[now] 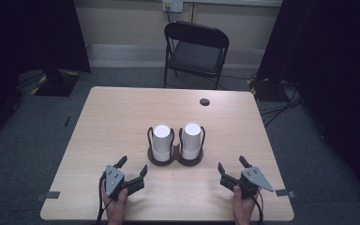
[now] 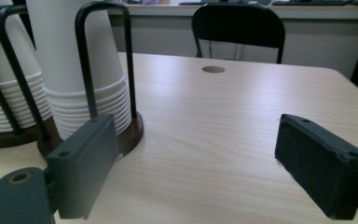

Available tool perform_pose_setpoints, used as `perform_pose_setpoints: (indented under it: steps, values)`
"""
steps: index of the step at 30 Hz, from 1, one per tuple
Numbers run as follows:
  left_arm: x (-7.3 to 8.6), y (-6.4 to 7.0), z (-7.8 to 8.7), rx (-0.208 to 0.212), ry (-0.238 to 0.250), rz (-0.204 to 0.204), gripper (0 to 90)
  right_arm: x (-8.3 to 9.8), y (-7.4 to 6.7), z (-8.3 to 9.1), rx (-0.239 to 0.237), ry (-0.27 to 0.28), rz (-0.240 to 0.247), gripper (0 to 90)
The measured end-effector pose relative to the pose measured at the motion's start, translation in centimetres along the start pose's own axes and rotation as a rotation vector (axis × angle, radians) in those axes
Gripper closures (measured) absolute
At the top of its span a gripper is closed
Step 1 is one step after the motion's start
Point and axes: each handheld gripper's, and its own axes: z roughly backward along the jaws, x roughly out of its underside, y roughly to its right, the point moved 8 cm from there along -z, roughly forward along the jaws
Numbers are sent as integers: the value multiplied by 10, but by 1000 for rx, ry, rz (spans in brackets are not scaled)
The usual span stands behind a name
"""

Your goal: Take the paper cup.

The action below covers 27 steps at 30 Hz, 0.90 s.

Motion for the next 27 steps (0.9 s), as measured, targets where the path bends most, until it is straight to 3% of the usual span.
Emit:
perform_pose_setpoints:
  steps: [5, 10, 15, 18, 20, 21, 27]
  values:
    - [0, 1, 0, 12, -7, -6, 167, 0, -4, 1, -3, 14, 39, 126]
    - [0, 2, 0, 21, -3, -21, 163, -1, -3, 3, -1, 27, 21, 137]
    - [0, 6, 0, 44, -5, -62, 174, 1, -7, -2, -21, -29, 9, 136]
    - [0, 6, 1, 46, 2, -46, 175, 1, -14, -4, -59, -46, -16, 138]
    - [0, 5, 1, 44, 4, -46, 175, 1, -18, -4, -72, -49, -13, 150]
    - [0, 5, 1, 44, 5, -46, 174, -1, -26, -5, -104, -46, -7, 180]
    - [0, 6, 1, 50, 2, -52, 173, -8, -44, -12, -175, -51, 3, 178]
